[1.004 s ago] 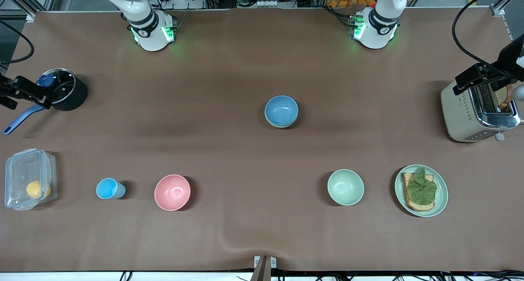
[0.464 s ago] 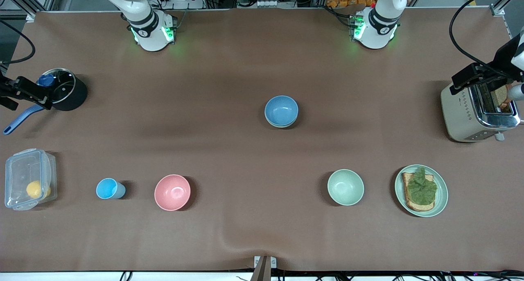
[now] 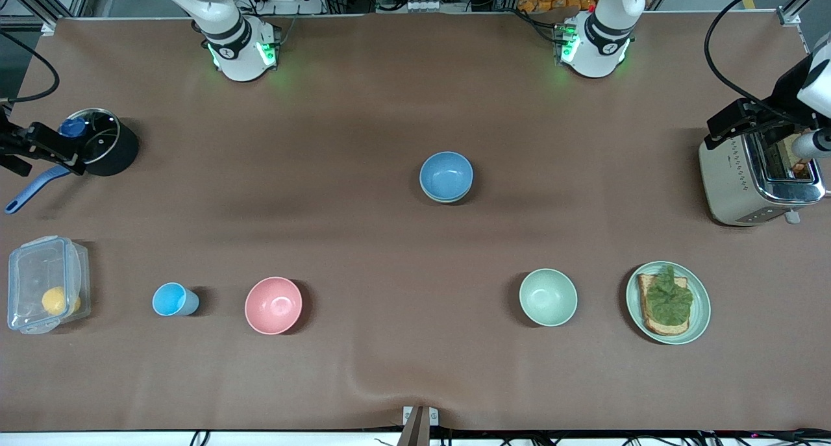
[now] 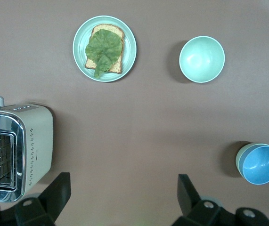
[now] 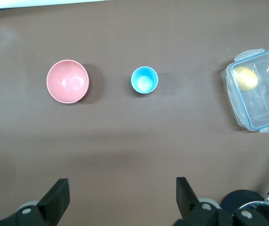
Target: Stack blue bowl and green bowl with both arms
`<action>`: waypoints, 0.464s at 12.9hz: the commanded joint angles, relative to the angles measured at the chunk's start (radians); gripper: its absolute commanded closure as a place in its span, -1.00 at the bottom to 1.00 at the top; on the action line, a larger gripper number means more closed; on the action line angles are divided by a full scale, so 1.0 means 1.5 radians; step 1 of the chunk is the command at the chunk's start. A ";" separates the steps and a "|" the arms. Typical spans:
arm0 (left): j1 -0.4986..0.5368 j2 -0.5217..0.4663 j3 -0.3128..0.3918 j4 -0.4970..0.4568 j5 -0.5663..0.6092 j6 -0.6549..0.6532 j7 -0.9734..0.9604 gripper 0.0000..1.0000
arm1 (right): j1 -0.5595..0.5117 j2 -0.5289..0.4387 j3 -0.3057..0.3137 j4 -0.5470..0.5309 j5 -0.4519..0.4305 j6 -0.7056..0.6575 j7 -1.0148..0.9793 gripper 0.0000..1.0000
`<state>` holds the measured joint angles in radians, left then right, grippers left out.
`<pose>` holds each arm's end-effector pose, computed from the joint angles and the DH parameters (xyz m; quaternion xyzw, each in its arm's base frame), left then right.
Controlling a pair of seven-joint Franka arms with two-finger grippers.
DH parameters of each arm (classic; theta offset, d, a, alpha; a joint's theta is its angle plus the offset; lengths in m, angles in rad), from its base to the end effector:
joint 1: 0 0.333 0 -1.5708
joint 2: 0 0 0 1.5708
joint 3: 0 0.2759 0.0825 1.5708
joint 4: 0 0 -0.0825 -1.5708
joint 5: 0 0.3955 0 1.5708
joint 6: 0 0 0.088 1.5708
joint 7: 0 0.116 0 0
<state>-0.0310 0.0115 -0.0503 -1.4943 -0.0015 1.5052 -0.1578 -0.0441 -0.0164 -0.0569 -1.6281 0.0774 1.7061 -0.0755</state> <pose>0.5610 -0.0457 0.5999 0.9993 0.0382 -0.0004 0.0010 0.5729 -0.0503 0.5696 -0.9980 0.0161 -0.0504 0.0347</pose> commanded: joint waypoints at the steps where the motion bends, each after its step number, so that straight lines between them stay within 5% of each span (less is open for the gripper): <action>1: -0.001 -0.015 0.001 -0.007 -0.004 -0.014 -0.008 -1.00 | 0.006 -0.013 -0.001 -0.021 -0.014 0.009 0.008 -1.00; 6: -0.001 -0.016 0.001 -0.007 -0.003 -0.019 -0.005 -1.00 | 0.008 -0.014 -0.001 -0.020 -0.024 0.005 0.008 -1.00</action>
<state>-0.0310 0.0074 -0.0501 -1.4943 -0.0015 1.4924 -0.1582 -0.0441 -0.0164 -0.0569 -1.6426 0.0749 1.7078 -0.0754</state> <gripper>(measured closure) 0.000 0.000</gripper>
